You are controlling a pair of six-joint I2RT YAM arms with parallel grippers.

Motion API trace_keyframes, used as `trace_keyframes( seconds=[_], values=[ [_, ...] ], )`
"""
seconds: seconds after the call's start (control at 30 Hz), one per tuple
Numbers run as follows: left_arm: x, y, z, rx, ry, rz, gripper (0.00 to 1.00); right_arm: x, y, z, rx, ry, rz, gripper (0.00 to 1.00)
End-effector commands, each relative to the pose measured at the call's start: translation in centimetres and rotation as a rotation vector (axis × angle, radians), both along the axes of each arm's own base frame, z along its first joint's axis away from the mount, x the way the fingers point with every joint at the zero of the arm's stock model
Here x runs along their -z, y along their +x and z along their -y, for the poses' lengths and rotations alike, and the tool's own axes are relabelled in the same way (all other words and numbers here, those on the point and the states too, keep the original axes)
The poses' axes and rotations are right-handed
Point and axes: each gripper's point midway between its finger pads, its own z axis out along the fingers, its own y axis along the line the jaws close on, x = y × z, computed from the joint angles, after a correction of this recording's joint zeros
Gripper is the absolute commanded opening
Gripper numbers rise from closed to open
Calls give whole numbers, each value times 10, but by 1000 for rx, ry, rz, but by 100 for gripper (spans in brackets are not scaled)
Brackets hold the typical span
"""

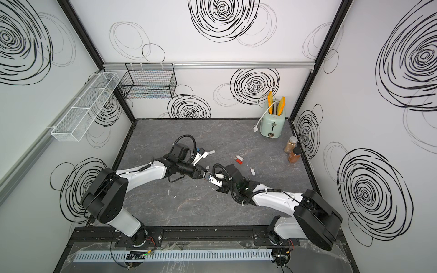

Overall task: Close the usb drive cover
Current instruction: Close the cover of the USB drive.

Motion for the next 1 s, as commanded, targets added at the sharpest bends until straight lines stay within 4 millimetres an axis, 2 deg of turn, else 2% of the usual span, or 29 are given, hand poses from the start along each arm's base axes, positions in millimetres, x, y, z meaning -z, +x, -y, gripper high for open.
trace_keyframes(
  seconds=[0.0,0.17,0.33,0.4,0.57,0.63,0.7,0.83,0.9,0.93,0.97],
  values=[
    [1,-2,14,26,-20,-40,0,-95,-5,-55,-143,242,252,0],
    [1,-8,18,47,-81,-120,0,-110,5,-50,-89,282,339,0],
    [1,-18,22,99,-85,-98,0,-131,24,-31,-52,450,190,0],
    [4,-17,21,106,-42,-52,0,-136,23,-29,-60,462,184,0],
    [12,-14,21,88,-13,-57,0,-124,-5,-51,-190,333,275,0],
    [13,-12,22,87,-5,-63,0,-123,-10,-57,-206,299,314,0],
    [13,-11,22,83,-3,-65,0,-127,-12,-58,-207,311,333,0],
    [10,-7,19,65,-13,-70,0,-125,3,-52,-145,290,344,0],
    [6,0,14,32,-33,-73,0,-123,9,-45,-112,285,322,9],
    [5,4,10,10,-45,-78,0,-120,10,-41,-107,279,307,16],
    [5,8,7,-9,-48,-84,0,-117,11,-36,-96,273,296,27]
  ],
)
